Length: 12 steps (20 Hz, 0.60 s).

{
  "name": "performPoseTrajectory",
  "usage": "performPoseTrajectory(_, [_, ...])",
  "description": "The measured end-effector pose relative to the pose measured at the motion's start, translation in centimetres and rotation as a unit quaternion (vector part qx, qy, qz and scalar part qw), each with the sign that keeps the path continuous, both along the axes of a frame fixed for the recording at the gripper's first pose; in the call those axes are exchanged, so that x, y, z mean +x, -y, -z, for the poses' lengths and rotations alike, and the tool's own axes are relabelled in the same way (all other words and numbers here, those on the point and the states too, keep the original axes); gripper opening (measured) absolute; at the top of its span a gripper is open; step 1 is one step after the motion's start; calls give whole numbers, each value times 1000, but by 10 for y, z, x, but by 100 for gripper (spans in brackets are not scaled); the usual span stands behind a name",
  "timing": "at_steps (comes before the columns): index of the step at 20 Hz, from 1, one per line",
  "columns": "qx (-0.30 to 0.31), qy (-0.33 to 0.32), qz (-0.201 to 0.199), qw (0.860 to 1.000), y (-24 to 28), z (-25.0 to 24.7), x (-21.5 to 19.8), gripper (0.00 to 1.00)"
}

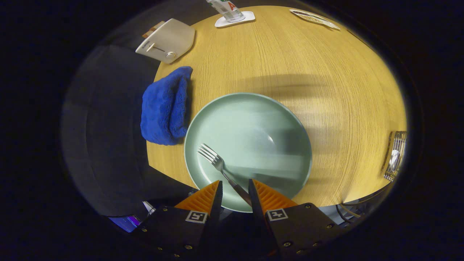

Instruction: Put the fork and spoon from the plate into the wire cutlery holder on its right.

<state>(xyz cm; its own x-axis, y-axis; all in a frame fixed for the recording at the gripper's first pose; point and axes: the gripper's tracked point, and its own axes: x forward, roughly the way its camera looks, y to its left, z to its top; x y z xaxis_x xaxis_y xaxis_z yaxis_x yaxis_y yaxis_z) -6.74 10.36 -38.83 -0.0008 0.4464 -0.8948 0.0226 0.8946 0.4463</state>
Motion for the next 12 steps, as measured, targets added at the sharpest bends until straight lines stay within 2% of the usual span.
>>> performPoseTrajectory(2, [-18, -2, -42, 999, 1, 11, -11, 45])
performPoseTrajectory(4, [-25, 0, -66, 997, 0, 19, -17, 45])
performPoseTrajectory(6, [7, -17, -46, 999, -15, 16, -22, 27])
performPoseTrajectory(7, [-9, -17, -29, 999, -11, 18, -19, 18])
performPoseTrajectory(8, [-11, -11, -23, 1000, -10, 16, -16, 4])
performPoseTrajectory(12, [30, -2, 18, 999, -10, -10, -8, 4])
